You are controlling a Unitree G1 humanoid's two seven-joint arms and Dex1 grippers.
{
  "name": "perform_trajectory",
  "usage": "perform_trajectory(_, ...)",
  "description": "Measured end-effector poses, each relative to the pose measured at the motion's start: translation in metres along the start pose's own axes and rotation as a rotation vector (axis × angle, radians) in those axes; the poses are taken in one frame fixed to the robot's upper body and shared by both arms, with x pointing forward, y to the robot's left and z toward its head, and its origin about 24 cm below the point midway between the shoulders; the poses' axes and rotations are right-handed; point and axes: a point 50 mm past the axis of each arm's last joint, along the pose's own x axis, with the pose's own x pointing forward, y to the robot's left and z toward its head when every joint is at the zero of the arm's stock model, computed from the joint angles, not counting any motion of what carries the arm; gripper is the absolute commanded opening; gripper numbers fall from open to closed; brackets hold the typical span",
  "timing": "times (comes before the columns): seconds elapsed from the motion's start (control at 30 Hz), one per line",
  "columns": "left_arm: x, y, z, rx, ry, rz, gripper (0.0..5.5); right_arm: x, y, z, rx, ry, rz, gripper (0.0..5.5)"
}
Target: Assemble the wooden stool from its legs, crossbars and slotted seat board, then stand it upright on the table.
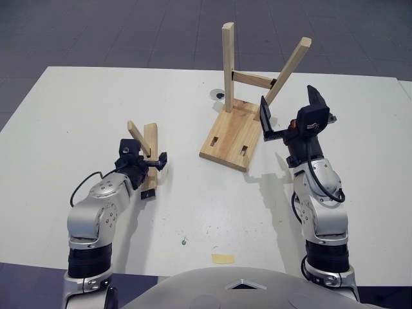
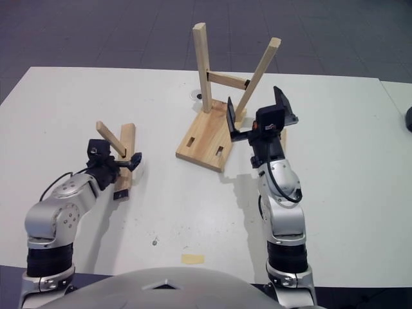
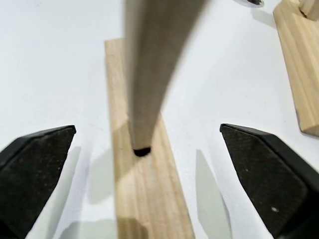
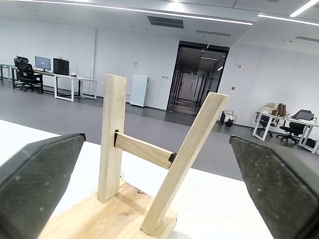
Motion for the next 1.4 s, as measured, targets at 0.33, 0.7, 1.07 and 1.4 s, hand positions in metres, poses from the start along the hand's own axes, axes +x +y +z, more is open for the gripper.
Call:
perform_trajectory(0.33,-0.005,0.01,-0.006,0.098,0.083,-0.015,3.12,0.0,0.004,0.001,0.006,-0.01,-0.023,5.4)
perform_trajectory(0.7,-0.012,0.018,0.002,0.227,0.159,-0.125,2.06,-0.001,-0.001,0.004,-0.001,-0.024,-0.062,5.4)
perform_trajectory(1.07,-0.001,-0.02,0.076,0.372,-0.325,-0.214,2.06,0.009,0.005,0.005,0.546,0.053,0.088,5.4)
perform_trajectory(1.4,-0.009,-0.068,0.083,0.577,-0.58,-0.507,2.06,0.021,0.008,0.031,1.213,0.078,0.35,5.4)
